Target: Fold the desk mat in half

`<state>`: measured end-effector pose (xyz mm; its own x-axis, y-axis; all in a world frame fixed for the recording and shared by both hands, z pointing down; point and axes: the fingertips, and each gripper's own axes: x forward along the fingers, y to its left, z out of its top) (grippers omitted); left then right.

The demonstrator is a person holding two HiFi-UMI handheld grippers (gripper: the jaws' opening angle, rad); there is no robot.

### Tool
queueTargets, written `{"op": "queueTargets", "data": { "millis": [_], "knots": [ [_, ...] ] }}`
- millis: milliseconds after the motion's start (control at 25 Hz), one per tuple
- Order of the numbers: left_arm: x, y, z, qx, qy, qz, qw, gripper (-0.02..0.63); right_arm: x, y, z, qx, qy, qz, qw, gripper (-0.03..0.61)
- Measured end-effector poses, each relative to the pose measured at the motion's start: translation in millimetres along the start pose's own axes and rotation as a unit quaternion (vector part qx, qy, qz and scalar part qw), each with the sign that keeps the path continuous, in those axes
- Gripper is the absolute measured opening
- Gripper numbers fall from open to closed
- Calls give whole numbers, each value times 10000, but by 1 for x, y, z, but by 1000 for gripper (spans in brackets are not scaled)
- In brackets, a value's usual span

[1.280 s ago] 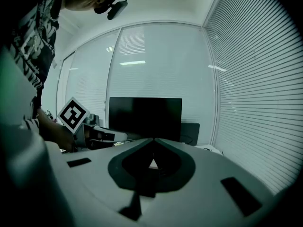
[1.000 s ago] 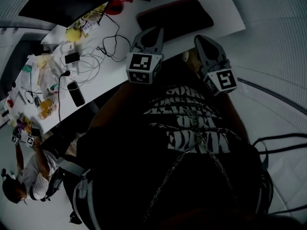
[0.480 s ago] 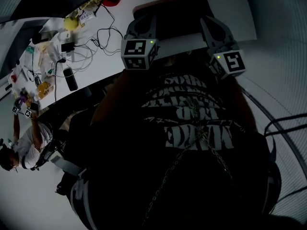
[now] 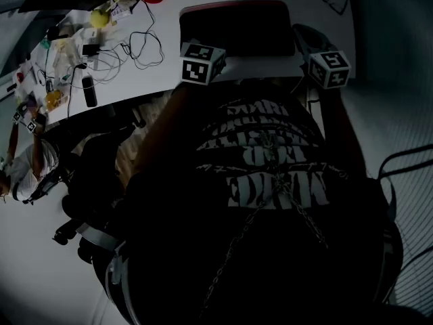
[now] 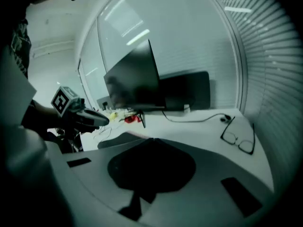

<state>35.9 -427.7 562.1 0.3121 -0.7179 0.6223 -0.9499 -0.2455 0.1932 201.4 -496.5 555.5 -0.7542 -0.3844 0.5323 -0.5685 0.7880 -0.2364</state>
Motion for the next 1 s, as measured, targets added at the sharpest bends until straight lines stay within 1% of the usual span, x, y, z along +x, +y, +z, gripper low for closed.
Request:
{"op": "queueTargets", "data": {
  "millis": [120,200,240,320,440,560,600,680,720,760,840,920,960,1000],
  "knots": [
    [4,-11,-17,-196,204,-59,9996,7,14,-18,-60,318,801,328,9957,2],
    [8,-19,-23,-233,288,-122,9992,8,20,-28,-89,650,1150,516,9899,8],
    [11,-23,-24,-222,339,-177,9990,8,24,-32,-100,836,1265,609,9866,52],
    [13,-30,-28,-222,474,-310,9981,9,31,-36,-117,1186,1451,736,9795,85],
    [7,-32,-29,-312,514,-346,9976,19,42,-42,-138,1482,1710,803,9708,132],
    [2,-27,-26,-352,531,-324,9974,49,53,-43,-147,1854,1889,945,9597,135],
    [-1,-27,-27,-347,554,-333,9973,59,55,-43,-148,1870,1950,970,9579,135],
    [-6,-27,-28,-297,575,-356,9973,73,56,-41,-147,1631,2015,984,9608,135],
    [-8,-25,-27,-248,571,-360,9974,79,56,-40,-142,1412,1964,987,9653,115],
    [-9,-24,-25,-191,563,-365,9976,85,55,-38,-134,1156,1848,1010,9707,17],
    [-9,-23,-21,-67,554,-415,9976,95,51,-30,-114,612,1567,1113,9794,12],
    [-7,-24,-14,82,559,-535,9970,103,46,-21,-97,190,1380,1136,9837,12],
    [-6,-25,-9,164,557,-595,9965,104,45,-18,-92,116,1311,1129,9848,12],
    [-5,-26,-5,244,551,-648,9961,104,43,-15,-88,149,1229,1134,9858,11]
  ]
}}
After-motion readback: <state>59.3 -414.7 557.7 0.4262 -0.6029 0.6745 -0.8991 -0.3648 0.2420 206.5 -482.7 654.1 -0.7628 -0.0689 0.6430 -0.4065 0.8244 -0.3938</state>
